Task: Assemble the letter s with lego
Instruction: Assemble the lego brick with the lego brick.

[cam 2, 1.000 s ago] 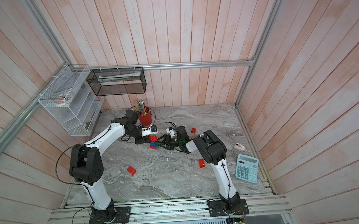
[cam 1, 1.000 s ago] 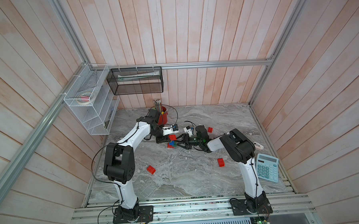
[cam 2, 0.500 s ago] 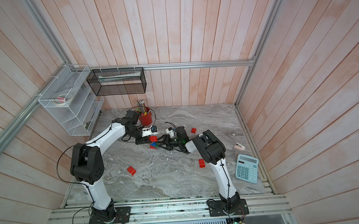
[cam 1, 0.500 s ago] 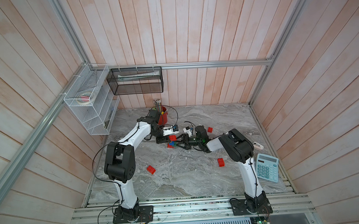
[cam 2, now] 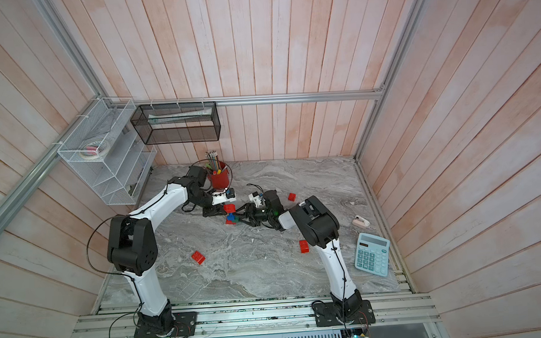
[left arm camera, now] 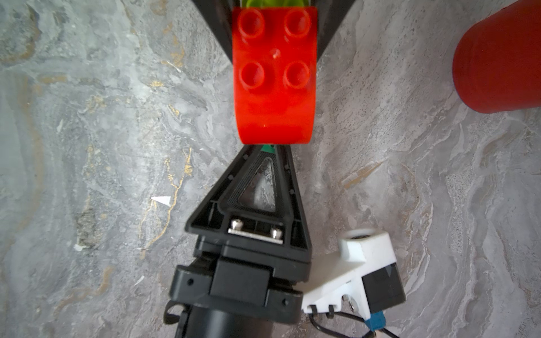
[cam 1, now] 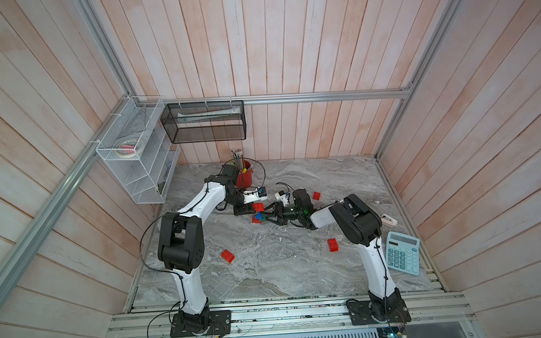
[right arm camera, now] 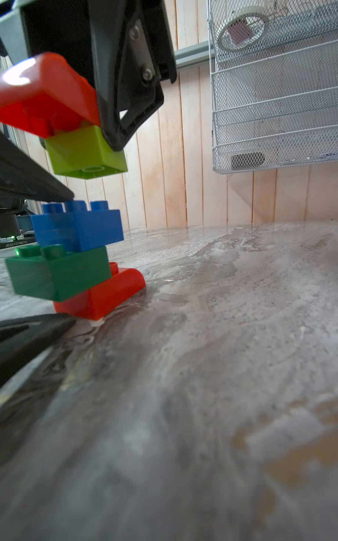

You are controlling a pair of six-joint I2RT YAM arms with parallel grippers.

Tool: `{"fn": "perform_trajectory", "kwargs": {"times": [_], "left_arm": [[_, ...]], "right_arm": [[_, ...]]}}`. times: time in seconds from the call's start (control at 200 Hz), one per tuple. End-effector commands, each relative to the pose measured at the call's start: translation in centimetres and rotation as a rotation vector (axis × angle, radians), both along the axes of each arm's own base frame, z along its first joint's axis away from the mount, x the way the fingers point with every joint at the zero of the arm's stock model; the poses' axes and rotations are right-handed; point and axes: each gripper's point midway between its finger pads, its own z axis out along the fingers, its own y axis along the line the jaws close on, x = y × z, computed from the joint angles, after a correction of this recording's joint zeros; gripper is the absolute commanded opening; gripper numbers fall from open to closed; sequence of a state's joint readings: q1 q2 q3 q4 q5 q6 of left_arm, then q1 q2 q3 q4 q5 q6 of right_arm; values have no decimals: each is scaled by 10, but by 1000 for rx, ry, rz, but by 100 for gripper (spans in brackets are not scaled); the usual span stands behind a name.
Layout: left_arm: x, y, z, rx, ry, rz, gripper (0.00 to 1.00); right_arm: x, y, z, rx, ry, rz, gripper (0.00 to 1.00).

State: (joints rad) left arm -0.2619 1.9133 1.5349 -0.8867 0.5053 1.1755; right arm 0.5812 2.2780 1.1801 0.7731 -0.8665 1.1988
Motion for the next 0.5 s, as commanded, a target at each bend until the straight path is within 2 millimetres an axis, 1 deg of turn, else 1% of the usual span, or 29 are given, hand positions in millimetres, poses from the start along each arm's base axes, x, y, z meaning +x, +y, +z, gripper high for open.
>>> {"fn": "perform_trajectory", "kwargs": {"times": [0.0,0.26,0.495], "left_arm": [[2,-4,-1,-25,18,-29,39],[6,-6,-8,-16,31,-55,39],[3,-5,-11,-14,52,-85,39]], "right_arm": [[-10,-4,-34,-77,75,12,61],[-12,-8,-42,-111,79,17,60],[-15,-12,-49,-139,86,26,60]]}}
